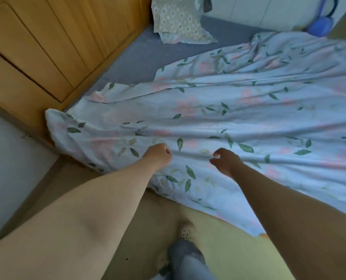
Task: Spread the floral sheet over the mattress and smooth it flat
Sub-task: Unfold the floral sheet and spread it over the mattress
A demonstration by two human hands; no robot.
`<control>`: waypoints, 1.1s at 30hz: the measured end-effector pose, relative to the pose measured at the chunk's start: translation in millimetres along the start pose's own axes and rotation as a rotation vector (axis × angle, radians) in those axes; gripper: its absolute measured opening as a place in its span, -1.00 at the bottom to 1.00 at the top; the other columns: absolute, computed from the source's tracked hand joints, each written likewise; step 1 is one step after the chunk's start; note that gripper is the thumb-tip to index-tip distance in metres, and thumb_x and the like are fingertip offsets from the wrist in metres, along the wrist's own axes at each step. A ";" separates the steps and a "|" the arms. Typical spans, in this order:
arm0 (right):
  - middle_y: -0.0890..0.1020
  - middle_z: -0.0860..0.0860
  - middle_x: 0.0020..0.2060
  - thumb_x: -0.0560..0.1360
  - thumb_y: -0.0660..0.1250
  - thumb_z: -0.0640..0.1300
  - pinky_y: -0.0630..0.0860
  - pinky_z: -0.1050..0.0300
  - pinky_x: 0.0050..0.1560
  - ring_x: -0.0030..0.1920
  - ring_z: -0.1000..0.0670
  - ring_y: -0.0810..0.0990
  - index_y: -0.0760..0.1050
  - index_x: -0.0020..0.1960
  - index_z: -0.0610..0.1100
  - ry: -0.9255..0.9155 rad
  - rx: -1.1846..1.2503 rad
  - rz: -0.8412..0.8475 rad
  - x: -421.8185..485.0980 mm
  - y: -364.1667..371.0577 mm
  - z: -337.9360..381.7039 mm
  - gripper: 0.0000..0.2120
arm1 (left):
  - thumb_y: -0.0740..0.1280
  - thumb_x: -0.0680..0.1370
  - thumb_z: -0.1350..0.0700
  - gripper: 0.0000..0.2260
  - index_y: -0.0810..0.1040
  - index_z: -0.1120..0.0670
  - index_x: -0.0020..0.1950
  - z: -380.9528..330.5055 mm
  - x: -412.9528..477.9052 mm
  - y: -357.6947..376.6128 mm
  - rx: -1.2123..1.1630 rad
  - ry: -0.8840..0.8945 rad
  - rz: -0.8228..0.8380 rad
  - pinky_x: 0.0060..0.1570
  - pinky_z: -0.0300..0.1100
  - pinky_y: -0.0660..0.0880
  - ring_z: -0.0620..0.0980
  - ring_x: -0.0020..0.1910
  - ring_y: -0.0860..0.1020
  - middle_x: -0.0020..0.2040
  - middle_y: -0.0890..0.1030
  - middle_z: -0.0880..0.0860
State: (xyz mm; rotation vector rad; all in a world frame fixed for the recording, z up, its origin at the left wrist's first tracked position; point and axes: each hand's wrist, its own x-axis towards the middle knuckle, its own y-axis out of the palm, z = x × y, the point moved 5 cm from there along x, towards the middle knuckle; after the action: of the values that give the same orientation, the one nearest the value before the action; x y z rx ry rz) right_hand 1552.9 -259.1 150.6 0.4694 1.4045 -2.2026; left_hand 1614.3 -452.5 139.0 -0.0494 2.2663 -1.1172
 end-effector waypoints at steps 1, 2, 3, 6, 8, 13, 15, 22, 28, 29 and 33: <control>0.42 -0.17 0.35 0.57 0.22 -0.11 0.37 0.12 0.23 0.32 -0.16 0.42 0.38 0.35 -0.16 0.016 0.021 -0.018 -7.6 -7.8 -16.6 -0.63 | 0.11 0.59 0.16 -0.85 0.47 0.12 -0.02 -16.9 -3.0 8.8 0.017 0.026 0.014 -0.17 -0.19 0.35 0.05 -0.09 0.44 -0.09 0.49 0.08; 0.43 -0.17 0.35 0.57 0.22 -0.10 0.37 0.13 0.23 0.32 -0.16 0.43 0.38 0.35 -0.16 0.035 0.046 -0.042 -14.2 -15.5 -34.9 -0.63 | 0.11 0.58 0.16 -0.83 0.49 0.14 0.03 -34.9 -6.5 19.1 0.032 0.056 0.030 -0.18 -0.17 0.35 0.04 -0.12 0.44 -0.08 0.49 0.09; 0.43 -0.16 0.35 0.57 0.23 -0.10 0.35 0.14 0.24 0.33 -0.14 0.42 0.39 0.35 -0.16 0.060 0.074 -0.064 -23.2 -25.5 -56.0 -0.64 | 0.12 0.58 0.17 -0.81 0.49 0.16 0.06 -56.0 -10.0 32.2 0.045 0.088 0.052 -0.22 -0.17 0.34 0.03 -0.18 0.43 -0.10 0.48 0.09; 0.42 -0.15 0.35 0.57 0.22 -0.09 0.32 0.15 0.27 0.35 -0.13 0.40 0.40 0.34 -0.15 0.136 0.140 -0.123 -46.0 -53.4 -119.1 -0.65 | 0.12 0.56 0.19 -0.88 0.44 0.13 -0.02 -118.6 -20.8 70.5 0.098 0.181 0.108 -0.32 -0.16 0.26 0.01 -0.30 0.36 -0.19 0.43 0.09; 0.42 -0.15 0.34 0.57 0.22 -0.09 0.35 0.15 0.25 0.33 -0.14 0.41 0.40 0.32 -0.16 0.186 0.182 -0.176 -62.5 -75.9 -167.2 -0.65 | 0.13 0.56 0.18 -0.88 0.45 0.13 -0.03 -169.4 -28.8 98.9 0.140 0.251 0.124 -0.32 -0.16 0.26 0.01 -0.29 0.36 -0.20 0.44 0.08; 0.42 -0.15 0.34 0.57 0.22 -0.09 0.40 0.14 0.17 0.29 -0.15 0.44 0.40 0.33 -0.16 0.283 0.271 -0.258 -104.0 -133.7 -298.2 -0.65 | 0.13 0.57 0.17 -0.82 0.52 0.11 -0.03 -305.6 -63.4 184.8 0.207 0.399 0.150 -0.27 -0.19 0.35 0.08 -0.13 0.45 -0.10 0.50 0.11; 0.42 -0.14 0.34 0.57 0.22 -0.09 0.42 0.14 0.16 0.27 -0.15 0.46 0.40 0.32 -0.15 0.335 0.309 -0.275 -121.4 -157.2 -354.5 -0.65 | 0.13 0.57 0.19 -0.81 0.54 0.12 -0.02 -356.9 -78.2 225.8 0.220 0.434 0.185 -0.14 -0.16 0.41 0.13 -0.04 0.50 -0.06 0.55 0.14; 0.45 -0.14 0.32 0.58 0.20 -0.11 0.40 0.14 0.20 0.28 -0.14 0.46 0.39 0.33 -0.17 0.491 0.370 -0.323 -169.2 -218.3 -520.9 -0.66 | 0.14 0.59 0.15 -0.88 0.46 0.07 -0.04 -500.0 -113.3 349.6 0.219 0.544 0.305 -0.15 -0.22 0.34 0.01 -0.10 0.43 -0.08 0.49 0.01; 0.44 -0.12 0.30 0.57 0.20 -0.11 0.41 0.15 0.07 0.20 -0.13 0.49 0.39 0.33 -0.14 0.620 0.488 -0.349 -181.2 -242.6 -631.3 -0.66 | 0.14 0.61 0.13 -0.85 0.49 0.10 0.04 -585.9 -110.3 434.9 0.337 0.611 0.399 -0.08 -0.18 0.38 0.03 -0.07 0.44 0.00 0.51 0.05; 0.45 -0.12 0.29 0.57 0.20 -0.11 0.40 0.16 0.03 0.15 -0.12 0.50 0.39 0.33 -0.13 0.643 0.506 -0.355 -179.6 -247.9 -650.4 -0.66 | 0.14 0.61 0.13 -0.83 0.50 0.11 0.07 -603.0 -107.4 449.6 0.360 0.625 0.417 -0.07 -0.19 0.39 0.03 -0.06 0.44 0.03 0.52 0.06; 0.47 -0.09 0.27 0.56 0.19 -0.11 0.42 0.17 -0.03 -0.04 -0.05 0.45 0.39 0.33 -0.11 0.700 0.565 -0.373 -166.9 -270.5 -710.0 -0.65 | 0.13 0.61 0.14 -0.87 0.46 0.08 -0.03 -658.9 -92.5 496.8 0.420 0.665 0.461 -0.12 -0.19 0.35 0.06 -0.10 0.42 -0.03 0.50 0.08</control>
State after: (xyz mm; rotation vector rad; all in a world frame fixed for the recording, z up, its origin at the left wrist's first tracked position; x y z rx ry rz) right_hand 1558.0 518.8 145.8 1.3799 1.2090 -2.9141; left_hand 1449.6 361.3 126.3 1.0976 2.3226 -1.4541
